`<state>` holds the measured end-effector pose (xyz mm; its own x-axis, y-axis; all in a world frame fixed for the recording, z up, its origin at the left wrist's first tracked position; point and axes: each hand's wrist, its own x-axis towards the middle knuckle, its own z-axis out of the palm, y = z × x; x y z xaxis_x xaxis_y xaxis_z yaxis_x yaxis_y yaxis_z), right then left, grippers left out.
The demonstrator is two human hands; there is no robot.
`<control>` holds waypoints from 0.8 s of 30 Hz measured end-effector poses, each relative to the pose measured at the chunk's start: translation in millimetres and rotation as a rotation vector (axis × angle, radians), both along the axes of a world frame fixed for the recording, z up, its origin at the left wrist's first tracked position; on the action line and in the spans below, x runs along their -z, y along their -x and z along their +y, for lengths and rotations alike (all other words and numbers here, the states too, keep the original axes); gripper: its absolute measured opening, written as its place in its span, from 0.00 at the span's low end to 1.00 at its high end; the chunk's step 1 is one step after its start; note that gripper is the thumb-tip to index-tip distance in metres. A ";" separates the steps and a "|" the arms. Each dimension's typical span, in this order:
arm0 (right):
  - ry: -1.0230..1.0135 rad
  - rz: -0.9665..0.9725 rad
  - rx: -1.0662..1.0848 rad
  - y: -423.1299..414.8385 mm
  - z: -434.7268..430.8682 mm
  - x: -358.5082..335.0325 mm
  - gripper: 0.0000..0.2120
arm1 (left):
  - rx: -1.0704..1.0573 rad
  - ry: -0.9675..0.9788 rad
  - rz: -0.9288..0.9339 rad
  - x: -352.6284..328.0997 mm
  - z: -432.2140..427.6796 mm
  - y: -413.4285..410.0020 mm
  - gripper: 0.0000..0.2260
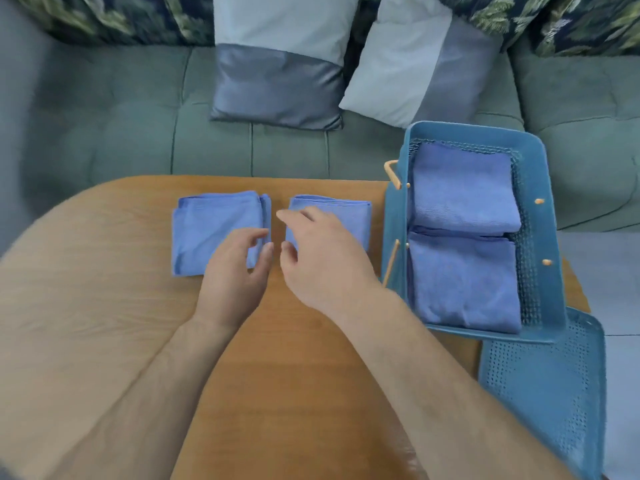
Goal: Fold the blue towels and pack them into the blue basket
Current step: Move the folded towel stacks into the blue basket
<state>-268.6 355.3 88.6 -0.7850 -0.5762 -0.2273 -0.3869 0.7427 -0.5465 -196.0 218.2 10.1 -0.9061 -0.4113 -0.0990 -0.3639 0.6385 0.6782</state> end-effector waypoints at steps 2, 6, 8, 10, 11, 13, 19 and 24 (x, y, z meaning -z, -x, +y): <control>-0.053 -0.026 -0.043 -3.7 -26.7 14.5 0.20 | -0.040 0.014 -0.045 11.0 -25.6 -7.8 0.14; -0.145 -0.054 -0.065 -11.6 -65.3 41.5 0.19 | -0.068 0.050 -0.097 28.7 -66.6 -18.3 0.15; -0.203 -0.058 -0.057 -15.5 -81.5 55.3 0.20 | -0.071 0.061 -0.139 39.5 -83.3 -21.0 0.16; -0.261 -0.078 -0.032 -18.6 -96.0 68.9 0.22 | -0.092 0.070 -0.203 49.8 -95.5 -23.4 0.16; -0.285 -0.099 -0.011 -19.4 -102.4 75.8 0.23 | -0.109 0.076 -0.241 54.1 -100.1 -24.5 0.17; -0.319 -0.142 0.033 -20.0 -112.2 90.2 0.24 | -0.151 0.075 -0.302 61.4 -106.6 -29.1 0.18; -0.276 -0.183 0.182 -25.1 -127.1 128.4 0.23 | -0.280 -0.088 -0.330 72.7 -125.9 -36.7 0.18; -0.168 -0.155 0.334 -23.8 -129.7 141.2 0.20 | -0.335 -0.204 -0.268 81.0 -149.1 -34.0 0.12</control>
